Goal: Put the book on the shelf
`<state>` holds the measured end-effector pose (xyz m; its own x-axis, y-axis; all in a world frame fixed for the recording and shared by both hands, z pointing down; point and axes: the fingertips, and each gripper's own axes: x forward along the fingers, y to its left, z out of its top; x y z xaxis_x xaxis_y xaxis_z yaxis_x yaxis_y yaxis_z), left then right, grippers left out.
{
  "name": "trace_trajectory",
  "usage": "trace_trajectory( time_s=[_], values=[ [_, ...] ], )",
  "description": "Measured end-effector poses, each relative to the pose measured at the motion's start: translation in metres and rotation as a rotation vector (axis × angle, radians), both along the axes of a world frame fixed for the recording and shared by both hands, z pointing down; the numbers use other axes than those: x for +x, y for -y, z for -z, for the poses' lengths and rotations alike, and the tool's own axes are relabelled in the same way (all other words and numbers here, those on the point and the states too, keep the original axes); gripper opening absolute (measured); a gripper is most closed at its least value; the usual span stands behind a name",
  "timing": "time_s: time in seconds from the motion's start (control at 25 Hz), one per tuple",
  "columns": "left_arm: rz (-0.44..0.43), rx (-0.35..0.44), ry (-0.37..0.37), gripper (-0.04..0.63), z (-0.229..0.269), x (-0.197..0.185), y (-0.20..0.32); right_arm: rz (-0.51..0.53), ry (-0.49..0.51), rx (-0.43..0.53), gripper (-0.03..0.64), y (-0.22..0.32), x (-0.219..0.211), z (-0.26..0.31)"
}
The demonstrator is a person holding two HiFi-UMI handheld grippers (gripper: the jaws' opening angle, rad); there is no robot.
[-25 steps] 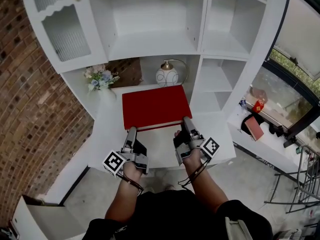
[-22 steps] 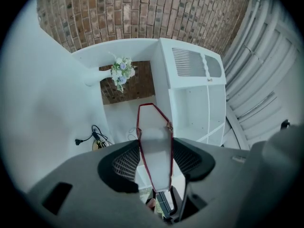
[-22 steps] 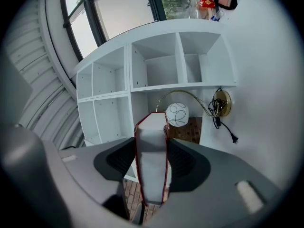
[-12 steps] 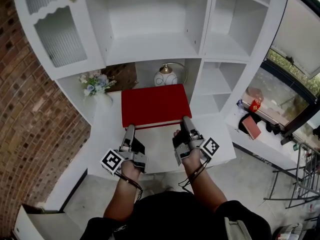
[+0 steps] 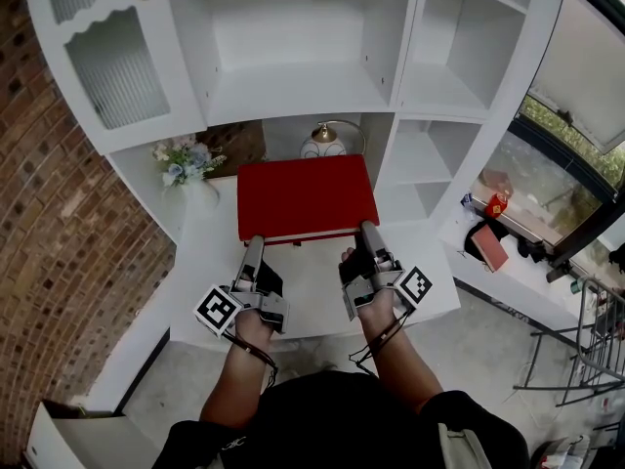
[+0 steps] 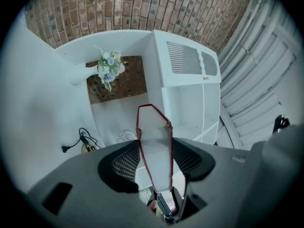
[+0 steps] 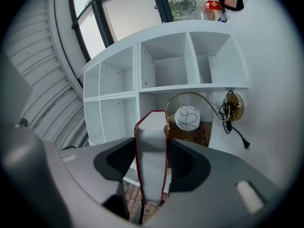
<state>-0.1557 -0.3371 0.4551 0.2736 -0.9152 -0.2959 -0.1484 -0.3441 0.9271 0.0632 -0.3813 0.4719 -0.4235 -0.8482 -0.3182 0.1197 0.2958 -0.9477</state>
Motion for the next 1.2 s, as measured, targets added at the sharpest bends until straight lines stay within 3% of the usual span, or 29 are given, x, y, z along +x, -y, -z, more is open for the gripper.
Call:
trace_trajectory(
  time_s=[1.2],
  values=[
    [-0.009, 0.199, 0.048, 0.225, 0.084, 0.000, -0.002, -0.001, 0.033, 0.210, 0.221, -0.001, 0.002, 0.092]
  ],
)
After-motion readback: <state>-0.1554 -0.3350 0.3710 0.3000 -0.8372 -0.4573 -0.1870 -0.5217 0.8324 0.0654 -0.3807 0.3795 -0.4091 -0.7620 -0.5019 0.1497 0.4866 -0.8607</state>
